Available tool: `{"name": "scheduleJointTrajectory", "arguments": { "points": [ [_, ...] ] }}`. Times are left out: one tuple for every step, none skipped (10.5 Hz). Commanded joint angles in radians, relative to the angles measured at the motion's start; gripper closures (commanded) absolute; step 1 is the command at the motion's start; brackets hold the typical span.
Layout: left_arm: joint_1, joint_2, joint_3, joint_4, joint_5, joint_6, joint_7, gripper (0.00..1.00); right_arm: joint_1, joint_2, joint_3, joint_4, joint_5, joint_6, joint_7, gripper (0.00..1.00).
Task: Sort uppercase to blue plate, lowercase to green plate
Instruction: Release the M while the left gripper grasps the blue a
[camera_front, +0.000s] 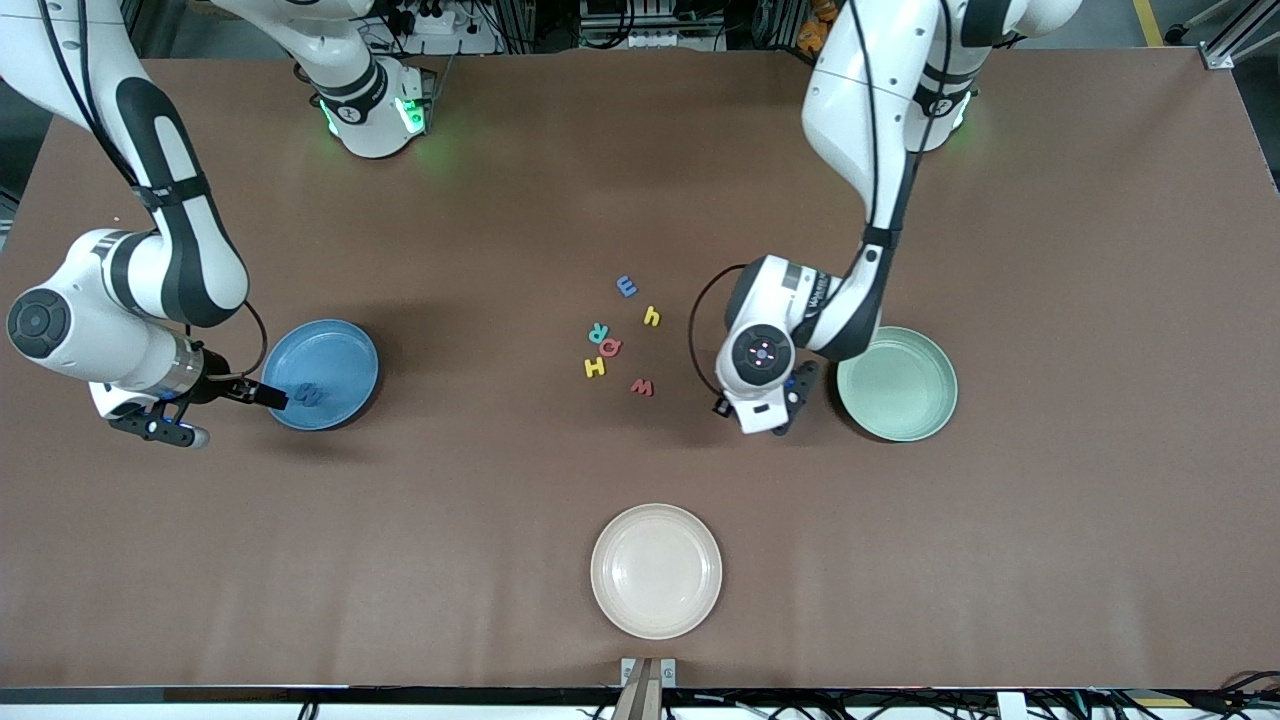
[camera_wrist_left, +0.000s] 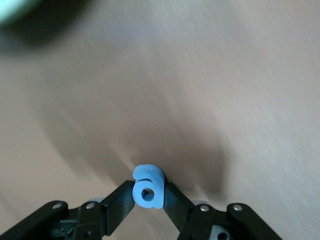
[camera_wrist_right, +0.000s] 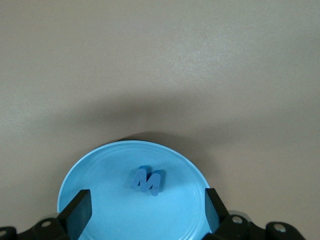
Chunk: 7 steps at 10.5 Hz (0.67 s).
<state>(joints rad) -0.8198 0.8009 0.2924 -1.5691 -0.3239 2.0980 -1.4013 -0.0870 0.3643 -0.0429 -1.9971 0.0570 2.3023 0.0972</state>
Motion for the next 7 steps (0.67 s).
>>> {"name": "scheduleJointTrajectory", "arguments": {
  "points": [
    [0.06, -0.068, -0.036, -0.132, 0.092, 0.004, 0.074, 0.79, 0.027, -0.004, 0.014, 0.027, 0.003, -0.007, 0.048, 0.0],
    [0.077, -0.081, -0.044, -0.155, 0.12, 0.004, 0.096, 0.79, 0.056, 0.002, 0.014, 0.04, 0.001, -0.003, 0.09, 0.0],
    [0.088, -0.083, -0.048, -0.158, 0.134, 0.004, 0.099, 0.79, 0.082, 0.01, 0.014, 0.041, 0.0, 0.014, 0.122, 0.0],
    [0.093, -0.088, -0.049, -0.16, 0.138, 0.002, 0.102, 0.79, 0.11, 0.015, 0.012, 0.041, 0.0, 0.032, 0.143, 0.0],
    [0.093, -0.091, -0.049, -0.158, 0.138, -0.016, 0.11, 0.78, 0.133, 0.03, 0.014, 0.049, 0.0, 0.046, 0.166, 0.0],
    [0.093, -0.097, -0.047, -0.152, 0.149, -0.051, 0.113, 0.78, 0.174, 0.044, 0.012, 0.052, -0.002, 0.061, 0.2, 0.0],
    [0.1, -0.112, -0.049, -0.152, 0.163, -0.071, 0.113, 0.78, 0.217, 0.056, 0.012, 0.054, -0.009, 0.068, 0.249, 0.0]
  ]
}}
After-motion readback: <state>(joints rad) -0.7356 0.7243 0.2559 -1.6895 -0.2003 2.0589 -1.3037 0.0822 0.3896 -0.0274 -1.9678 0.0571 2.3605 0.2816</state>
